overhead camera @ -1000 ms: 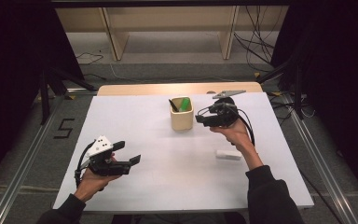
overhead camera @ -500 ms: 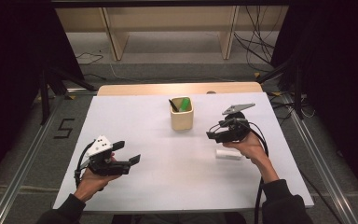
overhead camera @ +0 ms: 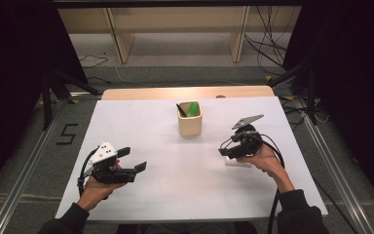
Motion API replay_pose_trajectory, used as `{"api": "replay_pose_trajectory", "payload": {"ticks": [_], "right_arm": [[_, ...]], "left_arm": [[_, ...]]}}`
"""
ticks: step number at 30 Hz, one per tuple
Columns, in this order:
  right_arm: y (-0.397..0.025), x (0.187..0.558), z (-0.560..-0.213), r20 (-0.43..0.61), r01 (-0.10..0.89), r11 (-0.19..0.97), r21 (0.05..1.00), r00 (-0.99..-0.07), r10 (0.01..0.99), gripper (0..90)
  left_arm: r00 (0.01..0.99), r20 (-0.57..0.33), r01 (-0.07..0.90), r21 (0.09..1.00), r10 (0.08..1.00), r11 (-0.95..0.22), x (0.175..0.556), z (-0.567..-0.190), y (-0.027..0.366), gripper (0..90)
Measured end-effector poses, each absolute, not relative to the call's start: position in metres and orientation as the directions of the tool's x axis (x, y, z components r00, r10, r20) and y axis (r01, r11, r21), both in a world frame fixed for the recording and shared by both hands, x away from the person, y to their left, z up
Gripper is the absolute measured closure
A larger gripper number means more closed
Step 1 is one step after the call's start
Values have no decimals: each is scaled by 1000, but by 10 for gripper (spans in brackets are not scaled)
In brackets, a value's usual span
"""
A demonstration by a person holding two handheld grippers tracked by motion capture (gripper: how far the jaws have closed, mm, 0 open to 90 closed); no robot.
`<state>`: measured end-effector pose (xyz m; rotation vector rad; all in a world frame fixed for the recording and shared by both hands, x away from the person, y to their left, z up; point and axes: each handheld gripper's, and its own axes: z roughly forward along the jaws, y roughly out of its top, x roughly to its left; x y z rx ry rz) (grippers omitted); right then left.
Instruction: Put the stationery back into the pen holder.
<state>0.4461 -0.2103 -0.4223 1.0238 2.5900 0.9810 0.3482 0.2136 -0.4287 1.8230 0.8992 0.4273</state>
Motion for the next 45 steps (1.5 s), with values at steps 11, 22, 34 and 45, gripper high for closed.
{"api": "replay_pose_trajectory", "payload": {"ticks": [11,22,34,45], "right_arm": [[-205,442,-429,41,539,615,576,-770,636,233],[-206,442,-440,7,542,674,501,-782,623,259],[-207,445,-452,-32,532,731,428,-799,601,351],[-205,446,-458,-41,512,766,389,-821,570,454]], "left_arm": [[660,-110,384,900,743,-207,347,-429,214,156],[660,-112,384,900,743,-206,347,-429,214,156],[662,-107,386,897,742,-215,348,-429,213,156],[659,-108,389,896,744,-215,348,-430,214,156]]}}
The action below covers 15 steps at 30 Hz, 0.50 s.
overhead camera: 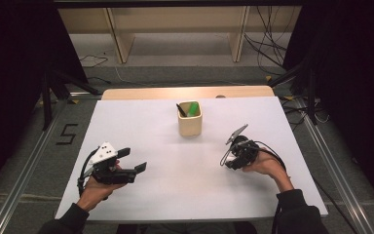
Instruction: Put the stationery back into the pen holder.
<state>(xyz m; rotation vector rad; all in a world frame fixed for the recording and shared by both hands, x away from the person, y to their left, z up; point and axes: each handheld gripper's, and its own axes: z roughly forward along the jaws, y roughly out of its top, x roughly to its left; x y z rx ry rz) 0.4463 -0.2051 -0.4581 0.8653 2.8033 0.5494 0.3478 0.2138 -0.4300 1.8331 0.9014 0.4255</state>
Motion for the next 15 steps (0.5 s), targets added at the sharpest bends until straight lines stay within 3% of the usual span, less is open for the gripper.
{"api": "replay_pose_trajectory", "payload": {"ticks": [15], "right_arm": [[-205,449,-461,-18,490,794,359,-847,531,587]], "left_arm": [[658,-108,390,895,745,-215,348,-430,214,156]]}}
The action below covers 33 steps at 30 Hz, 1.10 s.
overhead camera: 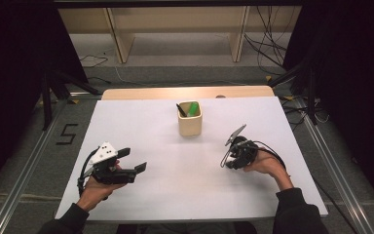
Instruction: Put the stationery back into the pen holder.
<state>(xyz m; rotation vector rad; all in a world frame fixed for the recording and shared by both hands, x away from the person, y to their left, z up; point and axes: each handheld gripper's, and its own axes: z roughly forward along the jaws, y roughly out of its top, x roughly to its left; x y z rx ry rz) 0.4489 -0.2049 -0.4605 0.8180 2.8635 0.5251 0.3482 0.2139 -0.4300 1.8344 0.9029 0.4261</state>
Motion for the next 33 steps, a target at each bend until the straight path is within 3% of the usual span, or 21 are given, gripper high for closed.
{"api": "replay_pose_trajectory", "payload": {"ticks": [10,33], "right_arm": [[-200,449,-459,-43,429,842,328,-883,467,670],[-199,448,-457,-64,411,843,347,-886,458,678]], "left_arm": [[661,-106,392,893,743,-221,348,-430,214,156],[658,-108,391,895,745,-216,349,-430,215,156]]}}
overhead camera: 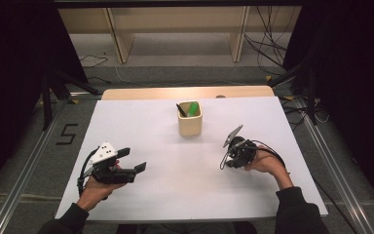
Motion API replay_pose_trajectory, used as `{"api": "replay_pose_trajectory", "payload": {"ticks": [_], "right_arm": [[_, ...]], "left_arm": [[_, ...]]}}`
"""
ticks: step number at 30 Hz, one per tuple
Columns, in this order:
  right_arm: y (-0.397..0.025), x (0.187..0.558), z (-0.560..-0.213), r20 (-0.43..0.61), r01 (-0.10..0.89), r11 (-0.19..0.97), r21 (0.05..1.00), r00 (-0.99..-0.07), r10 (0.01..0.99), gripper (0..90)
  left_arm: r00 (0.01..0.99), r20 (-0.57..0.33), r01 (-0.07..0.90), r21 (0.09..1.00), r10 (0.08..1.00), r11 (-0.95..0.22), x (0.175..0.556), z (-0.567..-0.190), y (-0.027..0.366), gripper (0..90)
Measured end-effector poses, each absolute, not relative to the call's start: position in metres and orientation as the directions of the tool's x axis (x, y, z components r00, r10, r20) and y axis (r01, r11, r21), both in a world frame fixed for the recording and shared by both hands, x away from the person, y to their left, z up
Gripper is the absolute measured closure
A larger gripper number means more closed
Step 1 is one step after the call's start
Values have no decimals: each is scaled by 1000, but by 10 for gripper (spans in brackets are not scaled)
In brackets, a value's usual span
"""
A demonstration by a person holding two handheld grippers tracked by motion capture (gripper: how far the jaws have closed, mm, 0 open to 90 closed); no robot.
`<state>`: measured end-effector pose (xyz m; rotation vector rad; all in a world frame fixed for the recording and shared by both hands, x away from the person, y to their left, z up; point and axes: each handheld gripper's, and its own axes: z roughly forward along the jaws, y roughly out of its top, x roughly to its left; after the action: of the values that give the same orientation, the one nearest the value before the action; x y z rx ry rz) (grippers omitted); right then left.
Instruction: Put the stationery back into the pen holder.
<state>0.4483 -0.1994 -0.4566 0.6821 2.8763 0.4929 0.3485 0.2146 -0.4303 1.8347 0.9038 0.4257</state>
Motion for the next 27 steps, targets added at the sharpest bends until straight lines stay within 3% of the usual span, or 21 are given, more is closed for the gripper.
{"api": "replay_pose_trajectory", "payload": {"ticks": [27], "right_arm": [[-208,450,-445,-39,454,772,445,-851,523,679]], "left_arm": [[655,-110,388,898,748,-207,348,-430,215,156]]}}
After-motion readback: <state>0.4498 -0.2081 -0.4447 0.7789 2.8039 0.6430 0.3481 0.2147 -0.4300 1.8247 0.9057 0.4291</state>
